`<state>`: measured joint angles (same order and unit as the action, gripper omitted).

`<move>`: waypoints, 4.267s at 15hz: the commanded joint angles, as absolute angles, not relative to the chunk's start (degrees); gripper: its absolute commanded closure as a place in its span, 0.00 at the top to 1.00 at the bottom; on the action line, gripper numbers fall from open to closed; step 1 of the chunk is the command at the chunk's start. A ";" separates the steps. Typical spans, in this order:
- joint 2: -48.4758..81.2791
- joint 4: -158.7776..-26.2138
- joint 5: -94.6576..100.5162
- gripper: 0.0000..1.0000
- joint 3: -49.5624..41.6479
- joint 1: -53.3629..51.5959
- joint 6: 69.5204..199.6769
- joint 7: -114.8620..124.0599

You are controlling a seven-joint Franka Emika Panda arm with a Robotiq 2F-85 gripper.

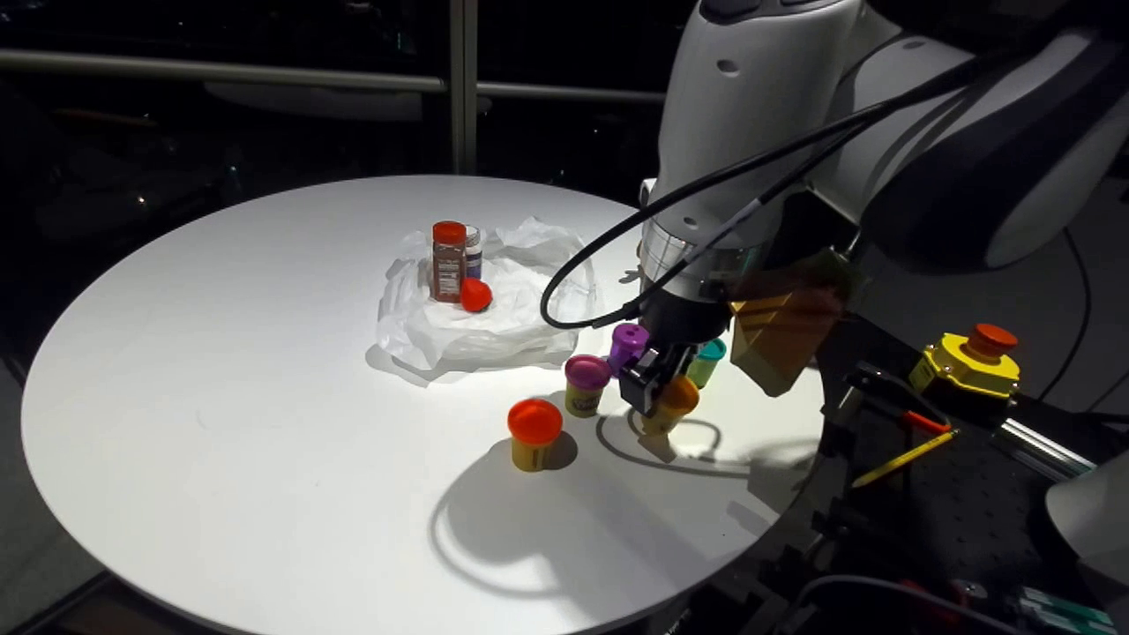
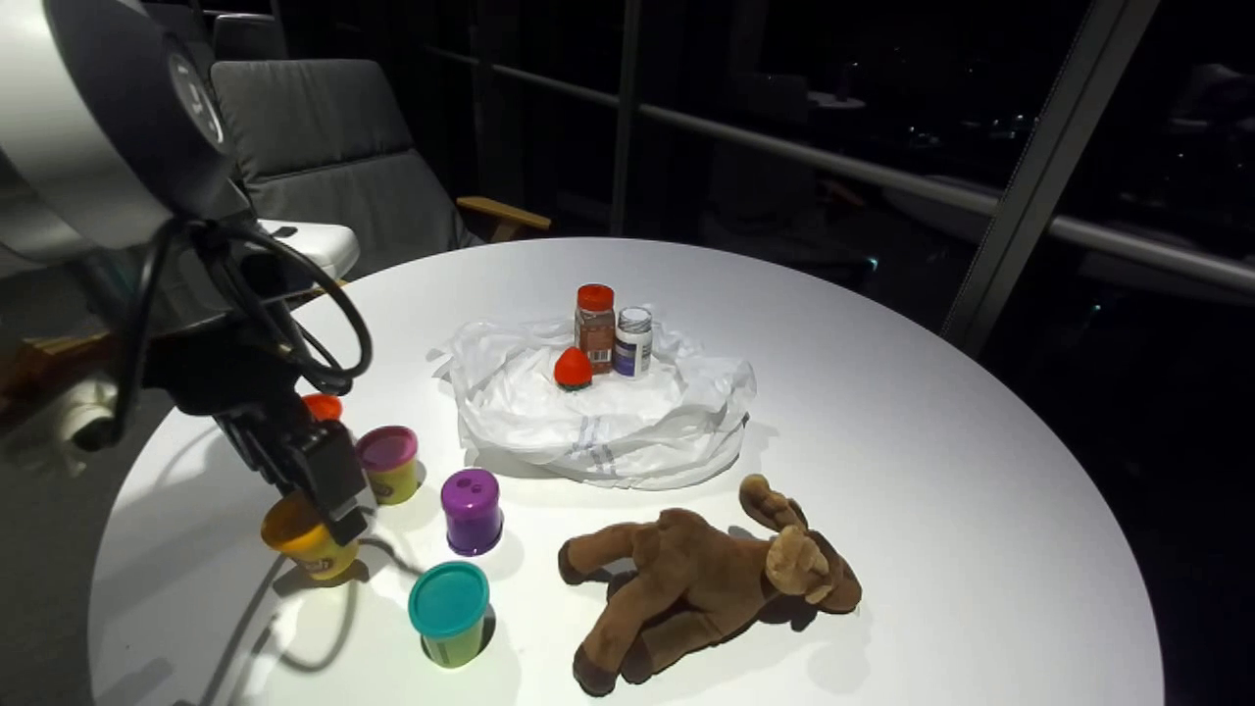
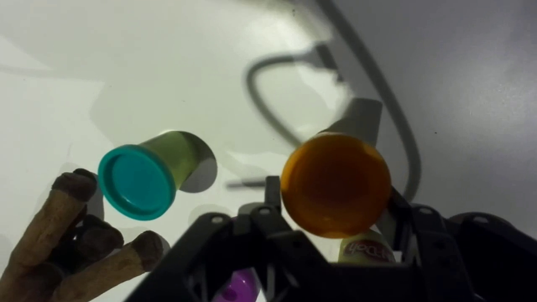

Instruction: Remove the objects from the plastic

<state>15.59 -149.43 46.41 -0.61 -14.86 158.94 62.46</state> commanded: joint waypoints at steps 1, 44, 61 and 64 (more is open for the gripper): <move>17.17 -147.49 45.75 0.90 -1.19 -14.17 160.56 63.57; 52.16 -74.98 2.12 0.61 -5.27 -9.48 129.30 46.63; 23.05 -102.57 7.26 0.25 -3.41 -14.35 128.18 43.34; 19.72 -110.60 13.86 0.25 -1.50 -18.66 129.56 45.81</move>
